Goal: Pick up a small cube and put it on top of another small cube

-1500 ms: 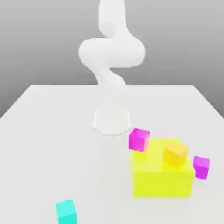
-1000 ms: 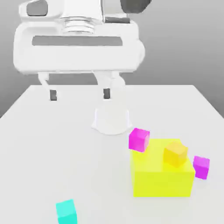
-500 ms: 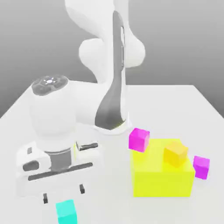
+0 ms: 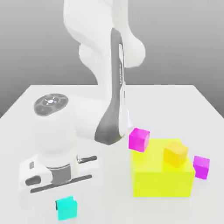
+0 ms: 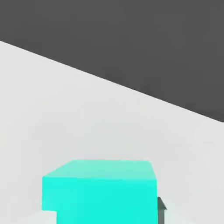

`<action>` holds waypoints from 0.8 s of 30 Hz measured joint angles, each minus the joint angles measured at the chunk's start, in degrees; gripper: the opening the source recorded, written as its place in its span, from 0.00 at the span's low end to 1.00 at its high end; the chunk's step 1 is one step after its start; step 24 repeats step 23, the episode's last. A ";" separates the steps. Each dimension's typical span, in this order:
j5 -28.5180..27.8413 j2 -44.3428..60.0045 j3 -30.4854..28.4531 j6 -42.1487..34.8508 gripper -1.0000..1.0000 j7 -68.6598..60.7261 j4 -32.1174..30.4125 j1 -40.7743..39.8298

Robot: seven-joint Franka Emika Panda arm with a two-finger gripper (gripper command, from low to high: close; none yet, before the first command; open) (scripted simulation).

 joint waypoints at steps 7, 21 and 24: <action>-3.17 -14.39 7.18 -8.73 0.00 1.18 -5.53 10.70; -5.58 -24.92 16.70 -8.62 1.00 1.34 -15.78 21.22; -5.57 -24.92 16.70 -8.63 1.00 1.34 -15.78 21.23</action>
